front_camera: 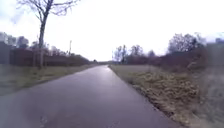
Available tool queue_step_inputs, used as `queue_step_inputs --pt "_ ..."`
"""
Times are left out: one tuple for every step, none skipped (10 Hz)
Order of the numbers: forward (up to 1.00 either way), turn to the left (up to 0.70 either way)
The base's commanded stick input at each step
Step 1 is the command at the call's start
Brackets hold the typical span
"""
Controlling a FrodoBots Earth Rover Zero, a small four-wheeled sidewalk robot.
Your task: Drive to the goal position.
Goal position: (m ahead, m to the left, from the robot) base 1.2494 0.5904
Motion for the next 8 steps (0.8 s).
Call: queue_step_inputs --pt "1.00 0.00" --pt "1.00 0.00" --pt "1.00 0.00" --pt "1.00 0.00" --pt "1.00 0.00" --pt "1.00 0.00" --pt "1.00 0.00" --pt "1.00 0.00"
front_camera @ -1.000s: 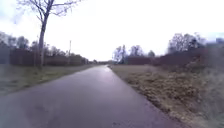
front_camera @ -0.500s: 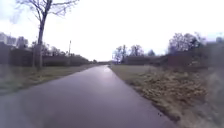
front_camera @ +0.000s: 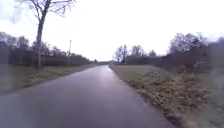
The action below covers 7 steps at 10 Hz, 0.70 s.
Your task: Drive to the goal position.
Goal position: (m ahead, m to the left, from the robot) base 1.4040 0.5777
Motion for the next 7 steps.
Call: queue_step_inputs --pt "1.00 0.00" --pt "1.00 0.00" --pt "1.00 0.00" --pt "1.00 0.00" --pt "1.00 0.00" --pt "1.00 0.00" --pt "1.00 0.00"
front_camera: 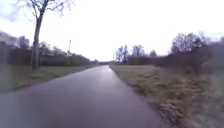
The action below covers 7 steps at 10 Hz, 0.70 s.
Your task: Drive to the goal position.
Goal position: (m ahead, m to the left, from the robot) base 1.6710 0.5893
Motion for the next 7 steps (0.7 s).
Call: queue_step_inputs --pt "1.00 0.00" --pt "1.00 0.00" --pt "1.00 0.00" --pt "1.00 0.00" --pt "1.00 0.01" --pt "1.00 0.07" --pt "1.00 0.12"
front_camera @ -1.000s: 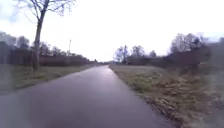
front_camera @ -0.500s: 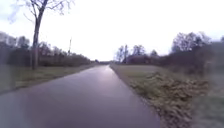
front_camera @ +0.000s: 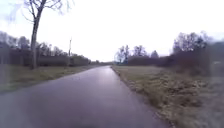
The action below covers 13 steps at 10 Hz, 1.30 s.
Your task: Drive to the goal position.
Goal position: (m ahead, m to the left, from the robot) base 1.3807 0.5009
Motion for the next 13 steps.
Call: queue_step_inputs --pt "0.90 0.12" --pt "0.78 0.10" --pt "0.67 0.09" --pt "0.55 0.07" --pt "0.43 0.06" --pt "0.32 0.04" --pt "0.20 0.03" --pt "0.09 0.01" --pt "0.00 0.00" --pt "0.00 0.00" --pt "0.00 0.00" --pt "0.00 0.00" --pt "0.00 0.00"
